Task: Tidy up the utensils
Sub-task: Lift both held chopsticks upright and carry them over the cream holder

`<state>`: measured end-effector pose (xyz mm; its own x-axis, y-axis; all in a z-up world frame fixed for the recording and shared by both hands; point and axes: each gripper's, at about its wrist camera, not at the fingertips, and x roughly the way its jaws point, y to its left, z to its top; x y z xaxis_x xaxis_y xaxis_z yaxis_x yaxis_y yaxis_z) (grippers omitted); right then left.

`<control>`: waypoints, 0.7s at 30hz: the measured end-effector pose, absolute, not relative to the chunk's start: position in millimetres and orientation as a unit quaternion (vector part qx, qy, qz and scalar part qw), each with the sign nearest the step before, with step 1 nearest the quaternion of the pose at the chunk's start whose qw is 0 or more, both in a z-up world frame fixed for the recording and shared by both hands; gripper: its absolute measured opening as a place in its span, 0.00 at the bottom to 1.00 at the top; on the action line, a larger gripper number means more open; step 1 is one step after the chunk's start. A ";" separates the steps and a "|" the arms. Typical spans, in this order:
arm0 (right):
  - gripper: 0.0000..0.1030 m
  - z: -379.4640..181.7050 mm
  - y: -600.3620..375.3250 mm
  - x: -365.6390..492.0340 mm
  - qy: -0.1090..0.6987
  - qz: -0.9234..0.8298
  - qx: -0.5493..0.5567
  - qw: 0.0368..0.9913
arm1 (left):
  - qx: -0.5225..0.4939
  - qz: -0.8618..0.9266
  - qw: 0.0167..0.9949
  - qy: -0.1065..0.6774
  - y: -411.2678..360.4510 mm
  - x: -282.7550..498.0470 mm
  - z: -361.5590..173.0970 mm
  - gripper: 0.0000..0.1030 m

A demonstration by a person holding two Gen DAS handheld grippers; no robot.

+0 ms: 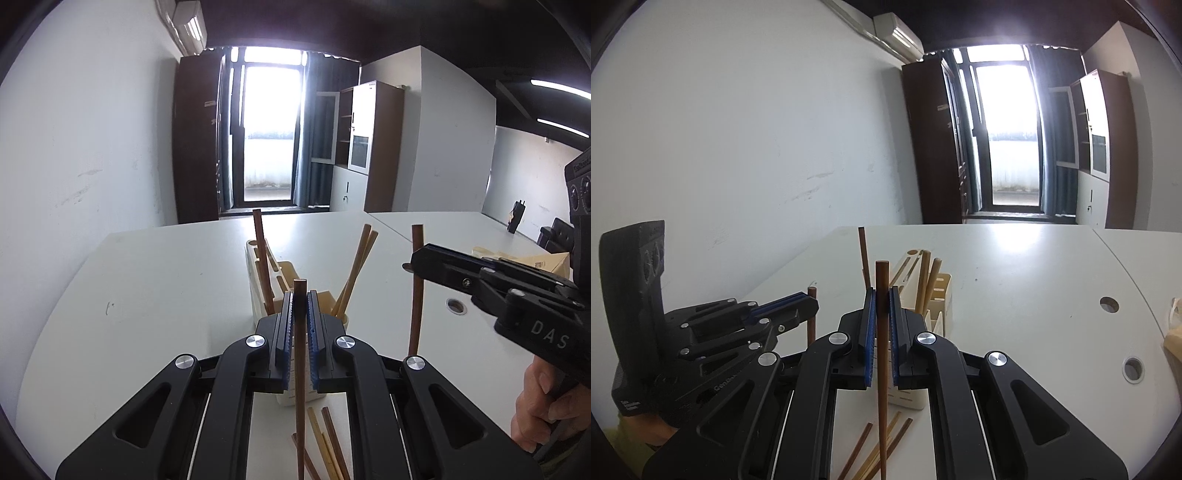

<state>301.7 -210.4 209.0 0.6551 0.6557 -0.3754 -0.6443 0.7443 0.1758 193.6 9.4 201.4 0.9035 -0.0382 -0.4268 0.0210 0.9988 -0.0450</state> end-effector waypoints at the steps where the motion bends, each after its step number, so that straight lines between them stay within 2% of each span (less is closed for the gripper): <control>1: 0.07 207.8 -210.5 304.5 0.212 0.356 0.015 0.910 | -0.016 -0.018 0.976 0.214 7.2 192.4 203.6 0.06; 10: 0.07 218.9 -211.4 306.8 0.186 0.369 0.024 0.910 | 0.007 -0.032 0.986 0.164 -3.1 182.4 231.6 0.06; 21: 0.07 232.8 -219.7 296.5 0.091 0.384 0.043 0.918 | 0.004 -0.018 0.996 0.091 -4.3 173.0 255.2 0.06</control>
<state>296.5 -219.7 232.8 0.6879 0.7134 -0.1340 -0.6975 0.7007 0.1499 173.0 -4.3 255.2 0.9828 -0.0345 -0.1817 0.0358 0.9993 0.0042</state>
